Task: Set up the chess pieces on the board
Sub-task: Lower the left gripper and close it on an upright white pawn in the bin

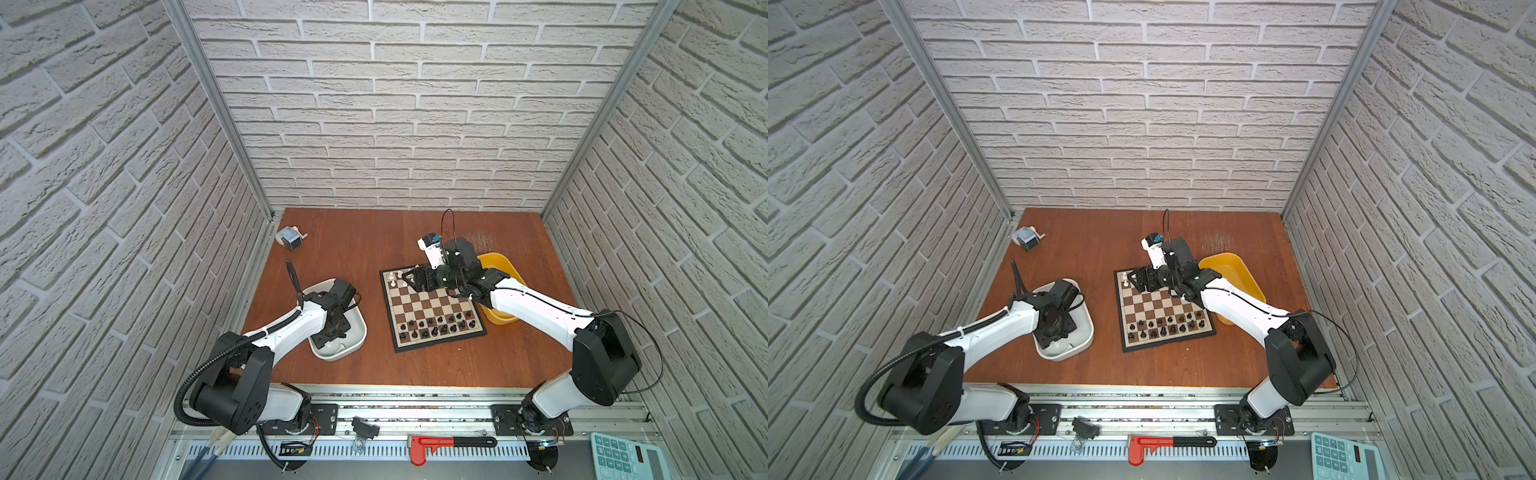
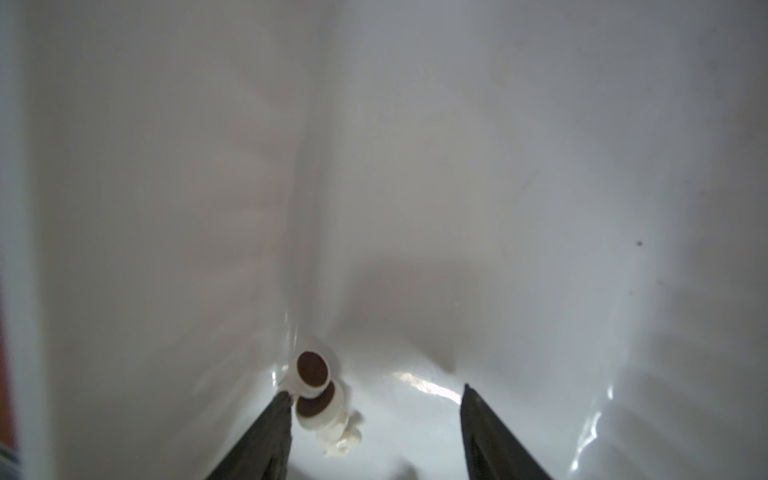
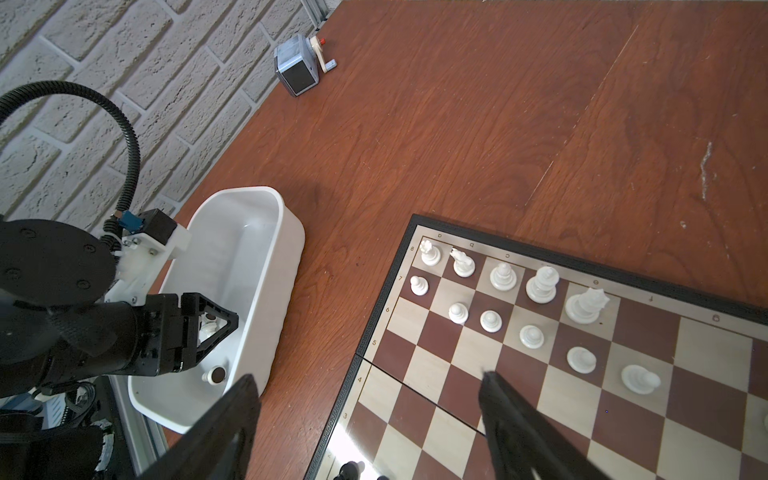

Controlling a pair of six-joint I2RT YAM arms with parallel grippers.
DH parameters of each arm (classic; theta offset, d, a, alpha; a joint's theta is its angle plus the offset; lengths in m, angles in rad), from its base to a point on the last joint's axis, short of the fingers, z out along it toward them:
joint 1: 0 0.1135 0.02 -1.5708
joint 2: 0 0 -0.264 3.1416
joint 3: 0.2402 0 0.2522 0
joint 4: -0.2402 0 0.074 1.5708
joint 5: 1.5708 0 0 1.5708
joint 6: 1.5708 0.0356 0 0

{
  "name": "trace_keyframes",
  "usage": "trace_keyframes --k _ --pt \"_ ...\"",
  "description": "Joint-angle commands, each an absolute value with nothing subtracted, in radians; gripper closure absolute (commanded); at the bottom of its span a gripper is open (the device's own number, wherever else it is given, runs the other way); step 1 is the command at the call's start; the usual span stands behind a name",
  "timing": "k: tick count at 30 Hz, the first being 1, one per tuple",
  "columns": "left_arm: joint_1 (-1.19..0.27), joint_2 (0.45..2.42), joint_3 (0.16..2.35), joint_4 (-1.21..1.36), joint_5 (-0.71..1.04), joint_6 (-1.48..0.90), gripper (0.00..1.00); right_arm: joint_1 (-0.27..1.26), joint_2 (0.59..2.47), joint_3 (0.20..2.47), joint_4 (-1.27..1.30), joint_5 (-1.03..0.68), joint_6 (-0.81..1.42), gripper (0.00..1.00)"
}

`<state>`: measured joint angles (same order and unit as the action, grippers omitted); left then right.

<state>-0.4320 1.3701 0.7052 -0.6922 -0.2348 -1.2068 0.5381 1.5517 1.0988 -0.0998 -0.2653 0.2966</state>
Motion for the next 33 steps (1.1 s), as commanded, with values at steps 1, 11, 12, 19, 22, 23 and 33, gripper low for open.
trace_keyframes --k 1,11,12,19,22,23,33 --pt "-0.423 1.387 0.666 -0.651 -0.229 -1.239 0.36 0.526 1.523 1.112 -0.087 -0.272 0.279 0.17" --pt "-0.445 1.443 0.688 -0.507 -0.221 -1.143 0.55 0.505 1.487 1.106 -0.112 -0.243 0.278 0.19" --pt "-0.446 1.448 0.691 -0.504 -0.229 -1.139 0.57 0.503 1.485 1.105 -0.112 -0.241 0.279 0.19" --pt "-0.446 1.483 0.721 -0.483 -0.252 -1.112 0.71 0.502 1.479 1.108 -0.119 -0.243 0.288 0.21" --pt "-0.446 1.486 0.733 -0.505 -0.252 -1.101 0.72 0.502 1.474 1.105 -0.121 -0.237 0.288 0.21" --pt "-0.446 1.483 0.735 -0.508 -0.247 -1.085 0.69 0.502 1.474 1.105 -0.122 -0.235 0.287 0.21" --pt "-0.443 1.373 0.709 -0.534 -0.217 -0.953 0.58 0.502 1.485 1.096 -0.107 -0.259 0.308 0.22"
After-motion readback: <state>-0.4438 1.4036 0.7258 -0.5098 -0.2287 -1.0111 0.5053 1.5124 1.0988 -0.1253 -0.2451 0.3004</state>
